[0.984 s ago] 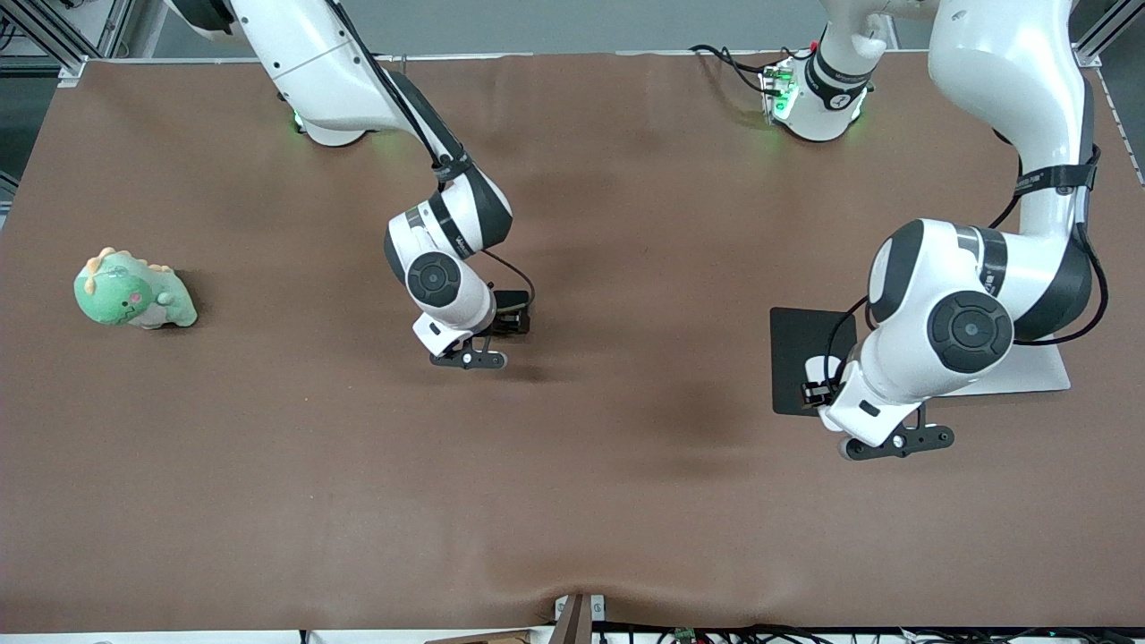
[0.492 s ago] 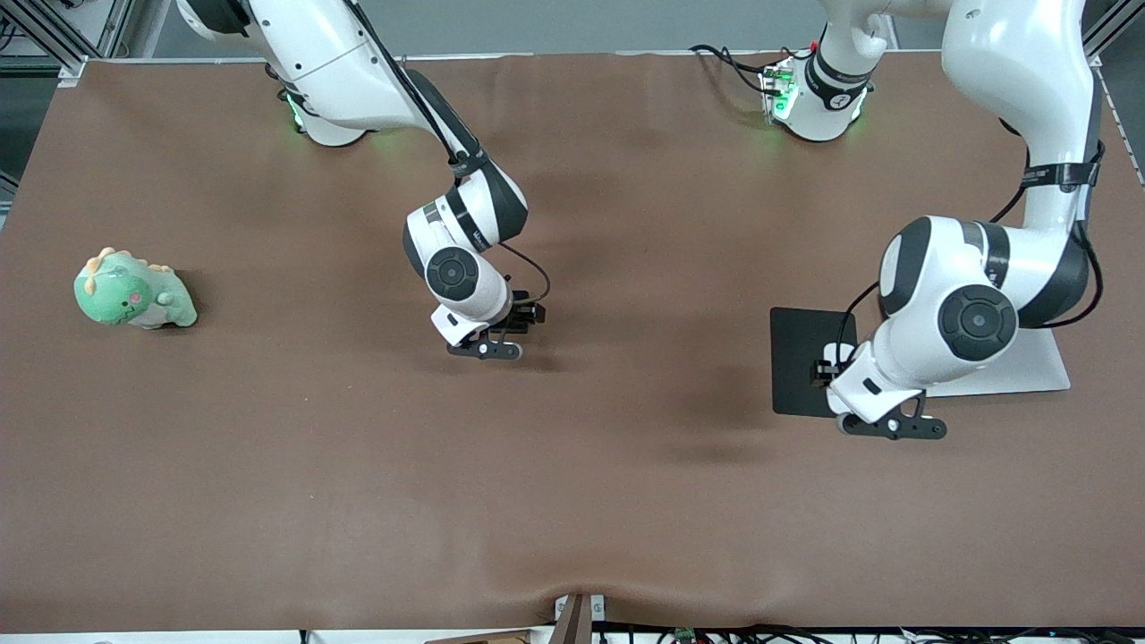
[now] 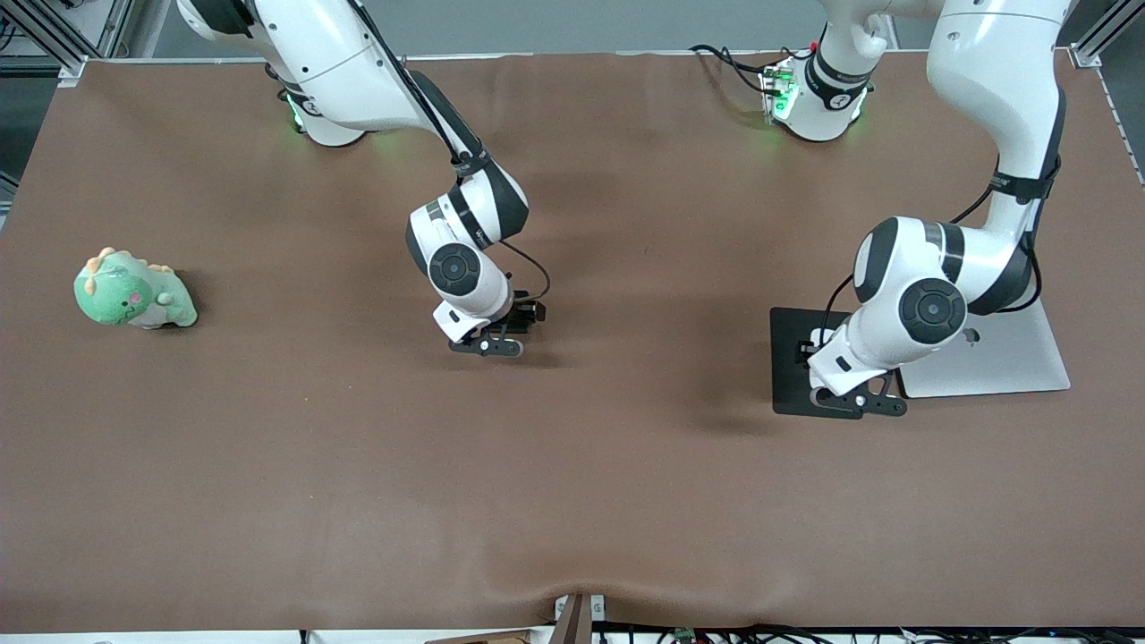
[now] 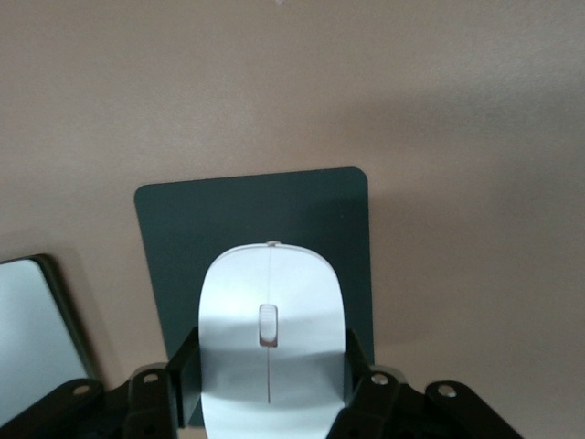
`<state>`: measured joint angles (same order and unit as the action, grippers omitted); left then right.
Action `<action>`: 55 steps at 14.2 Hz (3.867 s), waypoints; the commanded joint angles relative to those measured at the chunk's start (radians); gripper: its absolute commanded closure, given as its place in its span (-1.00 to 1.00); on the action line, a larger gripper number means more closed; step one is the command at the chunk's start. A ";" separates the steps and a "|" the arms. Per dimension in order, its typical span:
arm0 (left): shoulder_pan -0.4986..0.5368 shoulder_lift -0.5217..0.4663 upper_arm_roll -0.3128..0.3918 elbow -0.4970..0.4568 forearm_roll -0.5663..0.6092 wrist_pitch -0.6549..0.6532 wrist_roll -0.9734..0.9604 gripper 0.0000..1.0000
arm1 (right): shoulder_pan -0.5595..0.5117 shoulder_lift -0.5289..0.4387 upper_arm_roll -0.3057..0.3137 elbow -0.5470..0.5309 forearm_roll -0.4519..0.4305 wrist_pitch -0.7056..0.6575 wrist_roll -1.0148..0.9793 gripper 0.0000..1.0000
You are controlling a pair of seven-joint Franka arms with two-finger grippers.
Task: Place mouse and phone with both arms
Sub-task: 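Lower the mouse onto the black pad while the right gripper lifts the phone, then open the left gripper and raise it while the right gripper carries the phone, then lower the phone onto the table beside the green plush toy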
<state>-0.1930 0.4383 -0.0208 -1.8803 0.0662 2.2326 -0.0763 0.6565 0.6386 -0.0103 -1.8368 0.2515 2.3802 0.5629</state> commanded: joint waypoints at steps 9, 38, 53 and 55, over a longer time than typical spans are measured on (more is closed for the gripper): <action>0.023 0.117 -0.007 -0.056 0.023 0.196 0.029 1.00 | -0.005 -0.045 -0.016 0.040 0.009 -0.136 0.008 1.00; 0.076 -0.219 -0.005 0.084 0.006 -0.229 0.049 -1.00 | -0.630 -0.333 -0.017 -0.263 -0.195 -0.278 -0.584 1.00; 0.127 -0.464 -0.010 0.297 -0.046 -0.772 0.062 -1.00 | -0.801 -0.251 -0.019 -0.404 -0.265 0.030 -0.709 1.00; 0.127 -0.473 -0.007 0.334 -0.060 -0.841 0.067 -1.00 | -0.801 -0.237 -0.019 -0.412 -0.265 0.054 -0.707 1.00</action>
<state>-0.0730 -0.0338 -0.0266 -1.5988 0.0303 1.4630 -0.0260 -0.1233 0.3952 -0.0483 -2.2371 0.0121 2.4099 -0.1445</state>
